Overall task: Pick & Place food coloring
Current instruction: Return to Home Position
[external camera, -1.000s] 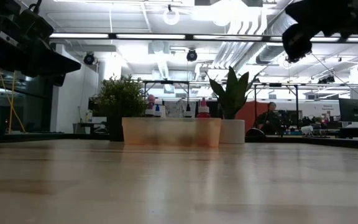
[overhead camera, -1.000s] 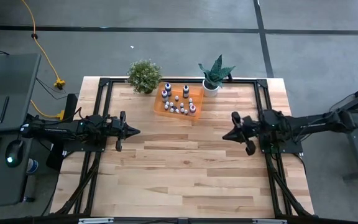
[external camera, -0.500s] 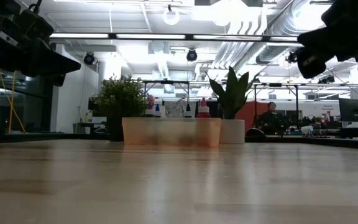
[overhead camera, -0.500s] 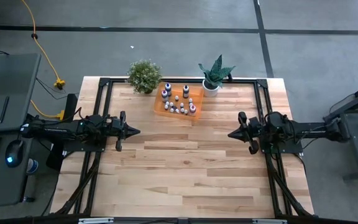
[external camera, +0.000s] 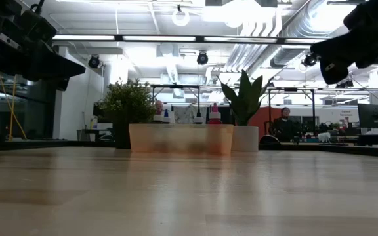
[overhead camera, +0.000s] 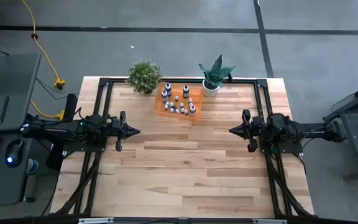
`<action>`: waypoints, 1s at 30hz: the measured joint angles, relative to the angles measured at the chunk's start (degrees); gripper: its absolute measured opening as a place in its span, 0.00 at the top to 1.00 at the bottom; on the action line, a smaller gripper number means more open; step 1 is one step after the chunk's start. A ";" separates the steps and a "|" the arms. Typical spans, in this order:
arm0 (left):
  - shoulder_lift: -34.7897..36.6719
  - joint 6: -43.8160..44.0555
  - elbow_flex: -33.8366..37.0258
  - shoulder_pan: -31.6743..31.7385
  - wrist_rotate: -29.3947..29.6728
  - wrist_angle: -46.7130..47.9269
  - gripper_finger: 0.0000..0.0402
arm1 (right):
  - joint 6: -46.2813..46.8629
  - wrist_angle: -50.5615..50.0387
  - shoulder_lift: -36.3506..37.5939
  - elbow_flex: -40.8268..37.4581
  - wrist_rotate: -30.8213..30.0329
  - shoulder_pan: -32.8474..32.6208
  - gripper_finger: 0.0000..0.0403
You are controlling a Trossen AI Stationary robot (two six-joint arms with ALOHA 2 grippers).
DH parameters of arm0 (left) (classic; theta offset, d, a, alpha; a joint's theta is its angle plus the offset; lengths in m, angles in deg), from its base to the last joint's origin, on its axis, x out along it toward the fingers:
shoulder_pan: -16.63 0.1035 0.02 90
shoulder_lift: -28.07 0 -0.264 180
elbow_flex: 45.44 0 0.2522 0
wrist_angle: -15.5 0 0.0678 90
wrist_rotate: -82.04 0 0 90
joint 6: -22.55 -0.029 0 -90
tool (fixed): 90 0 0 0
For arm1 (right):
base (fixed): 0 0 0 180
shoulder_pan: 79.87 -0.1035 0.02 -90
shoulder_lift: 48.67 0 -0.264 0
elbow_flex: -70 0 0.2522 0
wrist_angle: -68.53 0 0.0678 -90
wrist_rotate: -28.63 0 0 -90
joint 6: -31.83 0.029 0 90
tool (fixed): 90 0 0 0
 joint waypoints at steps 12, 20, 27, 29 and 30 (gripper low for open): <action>-0.02 0.01 0.00 -0.01 0.00 0.01 1.00 | -1.85 -3.21 5.04 -2.63 -2.75 -0.11 1.00; -0.01 0.00 0.00 0.01 0.00 0.01 1.00 | -2.78 -3.38 5.23 -2.65 -3.69 -0.11 1.00; -0.02 0.00 0.00 0.00 0.00 0.01 1.00 | -2.58 -3.55 5.23 -2.65 -3.52 -0.11 1.00; 0.00 0.02 0.00 -0.02 0.00 0.02 1.00 | -2.58 -3.58 5.23 -2.65 -3.52 -0.11 1.00; 0.01 0.00 0.00 0.00 0.00 0.01 1.00 | -2.59 -3.60 5.23 -2.65 -3.52 -0.11 1.00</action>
